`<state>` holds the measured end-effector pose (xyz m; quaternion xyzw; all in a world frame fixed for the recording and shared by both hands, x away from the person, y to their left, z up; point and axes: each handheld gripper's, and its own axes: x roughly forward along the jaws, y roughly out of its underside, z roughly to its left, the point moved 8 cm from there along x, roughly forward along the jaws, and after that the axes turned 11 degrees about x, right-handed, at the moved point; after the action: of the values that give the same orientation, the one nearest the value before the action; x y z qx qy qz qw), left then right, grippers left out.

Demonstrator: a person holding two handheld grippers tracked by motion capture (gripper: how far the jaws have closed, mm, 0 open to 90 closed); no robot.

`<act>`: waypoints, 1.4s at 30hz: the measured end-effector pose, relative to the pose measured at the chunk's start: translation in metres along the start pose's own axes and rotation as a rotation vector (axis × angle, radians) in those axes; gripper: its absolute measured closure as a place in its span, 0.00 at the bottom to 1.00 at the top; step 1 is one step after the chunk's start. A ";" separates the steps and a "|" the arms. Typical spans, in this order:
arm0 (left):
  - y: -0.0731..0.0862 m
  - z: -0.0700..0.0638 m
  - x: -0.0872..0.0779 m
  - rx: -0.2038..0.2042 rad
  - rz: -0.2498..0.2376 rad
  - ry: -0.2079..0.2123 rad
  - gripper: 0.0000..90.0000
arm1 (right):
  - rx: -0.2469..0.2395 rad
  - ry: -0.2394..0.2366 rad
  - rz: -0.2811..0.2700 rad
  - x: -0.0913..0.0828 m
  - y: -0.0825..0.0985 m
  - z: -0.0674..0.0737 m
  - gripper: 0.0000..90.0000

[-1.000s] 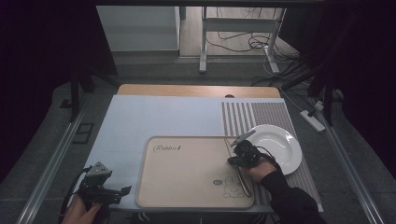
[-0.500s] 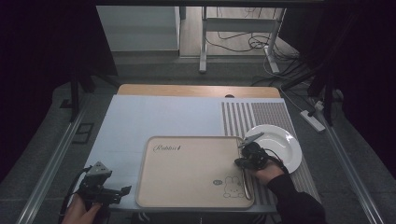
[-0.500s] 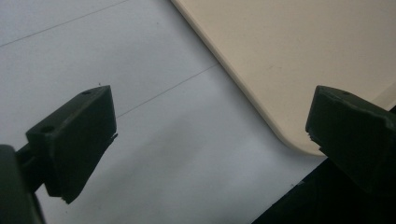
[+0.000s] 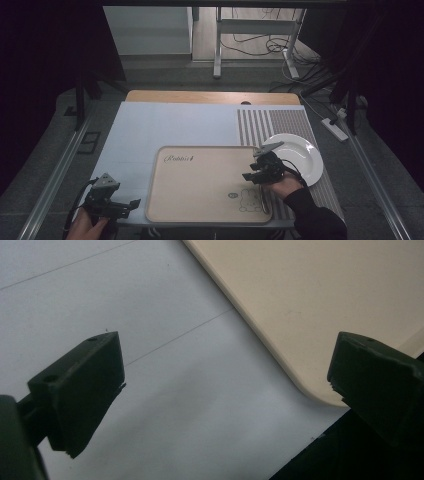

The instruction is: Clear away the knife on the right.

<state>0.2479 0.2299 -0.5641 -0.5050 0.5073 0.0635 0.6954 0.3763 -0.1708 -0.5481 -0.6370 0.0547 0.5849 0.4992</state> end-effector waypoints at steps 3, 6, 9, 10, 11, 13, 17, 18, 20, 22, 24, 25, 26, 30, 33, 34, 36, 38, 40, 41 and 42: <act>0.000 0.000 0.000 0.001 0.000 0.000 0.03 | 0.010 -0.002 -0.014 -0.002 -0.001 0.002 0.36; 0.000 0.000 0.000 0.000 0.000 0.001 0.03 | 0.020 0.006 -0.021 -0.003 -0.001 0.003 0.24; 0.000 0.000 0.000 0.000 0.000 0.000 0.03 | 0.035 0.015 -0.042 -0.004 -0.001 0.003 0.19; 0.000 0.000 0.000 0.001 0.000 0.000 0.03 | 0.040 0.016 -0.041 -0.005 0.000 0.003 0.17; 0.000 0.000 0.000 0.001 0.000 0.000 0.03 | 0.043 0.013 -0.047 -0.005 0.000 0.003 0.15; 0.000 0.000 0.000 0.001 0.000 0.000 0.03 | 0.036 0.013 -0.058 -0.006 0.000 0.003 0.11; 0.000 0.000 0.000 0.002 0.000 0.000 0.03 | 0.026 0.018 -0.071 -0.010 0.002 0.003 0.07; 0.000 0.000 0.000 0.001 -0.001 0.000 0.03 | 0.025 0.020 -0.073 -0.011 0.002 0.003 0.06; 0.000 0.000 0.000 0.002 -0.001 0.000 0.03 | 0.024 0.021 -0.083 -0.012 0.002 0.002 0.04; 0.000 0.000 0.000 0.002 -0.001 -0.001 0.03 | 0.023 0.022 -0.090 -0.014 0.003 0.001 0.01; 0.000 0.000 0.000 0.002 0.000 -0.001 0.03 | 0.018 0.027 -0.093 -0.016 0.005 0.000 0.01; 0.000 0.000 0.000 0.002 0.000 -0.001 0.03 | 0.016 0.030 -0.094 -0.016 0.006 -0.001 0.00; 0.000 0.000 0.000 0.002 0.000 -0.001 0.03 | 0.014 0.039 -0.097 -0.017 0.006 -0.001 0.00; 0.000 0.000 0.000 0.002 0.000 -0.001 0.03 | 0.008 0.062 -0.112 -0.019 0.008 -0.005 0.00; 0.000 0.000 0.000 0.002 0.000 -0.002 0.03 | 0.011 0.074 -0.116 -0.021 0.010 -0.007 0.00; 0.000 0.000 0.000 0.002 0.000 -0.002 0.03 | 0.010 0.073 -0.119 -0.021 0.010 -0.007 0.00; 0.000 0.000 0.000 0.002 0.000 -0.001 0.03 | 0.015 0.076 -0.122 -0.022 0.012 -0.008 0.00; 0.000 0.000 0.000 0.002 0.000 -0.001 0.03 | 0.019 0.081 -0.118 -0.023 0.014 -0.009 0.00; 0.000 0.000 0.000 0.002 0.000 -0.001 0.03 | 0.022 0.085 -0.119 -0.024 0.015 -0.011 0.00; 0.000 0.000 0.000 0.002 -0.001 -0.001 0.03 | 0.023 0.088 -0.120 -0.025 0.016 -0.011 0.00; 0.000 0.000 0.000 0.002 -0.001 -0.001 0.03 | 0.026 0.091 -0.119 -0.025 0.017 -0.012 0.00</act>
<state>0.2475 0.2301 -0.5642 -0.5046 0.5068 0.0630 0.6961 0.3653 -0.2006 -0.5396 -0.6584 0.0470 0.5240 0.5382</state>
